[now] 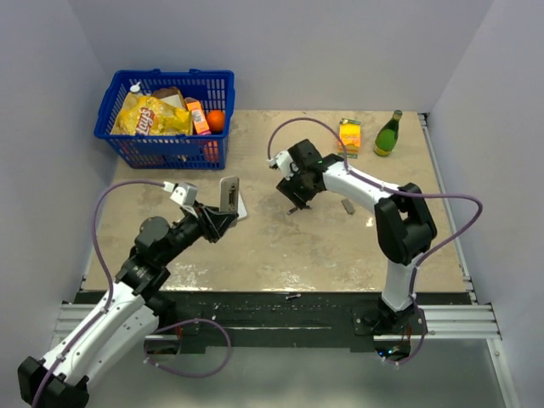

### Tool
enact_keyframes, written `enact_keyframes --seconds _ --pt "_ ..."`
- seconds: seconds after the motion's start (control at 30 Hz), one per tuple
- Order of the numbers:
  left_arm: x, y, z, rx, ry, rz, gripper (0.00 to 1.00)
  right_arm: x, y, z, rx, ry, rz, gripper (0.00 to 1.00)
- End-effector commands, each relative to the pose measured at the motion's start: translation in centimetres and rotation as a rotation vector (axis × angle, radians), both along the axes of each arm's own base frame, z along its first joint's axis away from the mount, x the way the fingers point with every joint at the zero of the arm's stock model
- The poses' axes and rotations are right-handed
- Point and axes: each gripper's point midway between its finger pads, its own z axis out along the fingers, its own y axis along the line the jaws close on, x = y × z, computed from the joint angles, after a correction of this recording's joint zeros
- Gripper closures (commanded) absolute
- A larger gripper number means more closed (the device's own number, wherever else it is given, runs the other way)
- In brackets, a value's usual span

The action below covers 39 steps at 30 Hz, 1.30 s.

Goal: Load the batteries into the remote control
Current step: Pick up the battery from the center of the board.

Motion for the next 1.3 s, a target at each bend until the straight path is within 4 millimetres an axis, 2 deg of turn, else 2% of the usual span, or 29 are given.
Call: enact_keyframes --seconds 0.0,0.03,0.07,0.1,0.13,0.27,0.37,0.6,0.9,0.93,1.03,1.17,1.27 --pt "0.5 2.5 3.0 0.133 -0.128 0.092 1.0 -0.6 1.2 -0.5 -0.193 0.029 0.343 0.35" --pt "0.4 2.9 4.4 0.137 -0.163 0.106 1.0 -0.3 1.2 -0.7 -0.221 0.033 0.358 0.35" --pt "0.6 3.6 4.3 0.177 -0.18 0.137 1.0 -0.1 1.4 -0.4 -0.246 0.038 0.392 0.35" --pt "0.7 4.1 4.8 0.191 -0.198 0.161 1.0 -0.1 1.4 -1.5 -0.278 0.066 0.41 0.35" --pt "0.6 4.6 5.1 0.199 -0.219 0.182 1.0 0.1 1.2 -1.7 -0.311 0.068 0.411 0.35" --pt "1.0 6.5 4.7 0.248 -0.25 0.274 1.0 0.2 1.5 -2.9 -0.369 0.091 0.465 0.36" --pt "1.2 6.9 3.9 0.264 -0.241 0.291 1.0 -0.6 1.9 -3.6 -0.366 0.126 0.499 0.37" --pt "1.3 7.0 3.8 0.276 -0.238 0.297 1.0 -1.8 2.8 -4.8 -0.347 0.174 0.538 0.44" --pt "1.2 7.0 3.4 0.276 -0.228 0.296 1.0 -1.3 4.3 -5.4 -0.312 0.164 0.58 0.46" --pt "1.2 7.0 3.5 0.275 -0.229 0.296 1.0 -1.6 4.7 -5.5 -0.289 0.175 0.592 0.49" --pt "1.2 7.1 3.4 0.276 -0.228 0.297 1.0 -1.8 5.2 -5.8 -0.27 0.19 0.617 0.51" --pt "1.3 7.1 3.3 0.28 -0.225 0.3 1.0 -2.5 5.4 -6.5 -0.247 0.225 0.649 0.67" --pt "1.3 7.1 3.3 0.281 -0.224 0.295 1.0 -2.9 5.5 -7.1 -0.235 0.245 0.658 0.67"
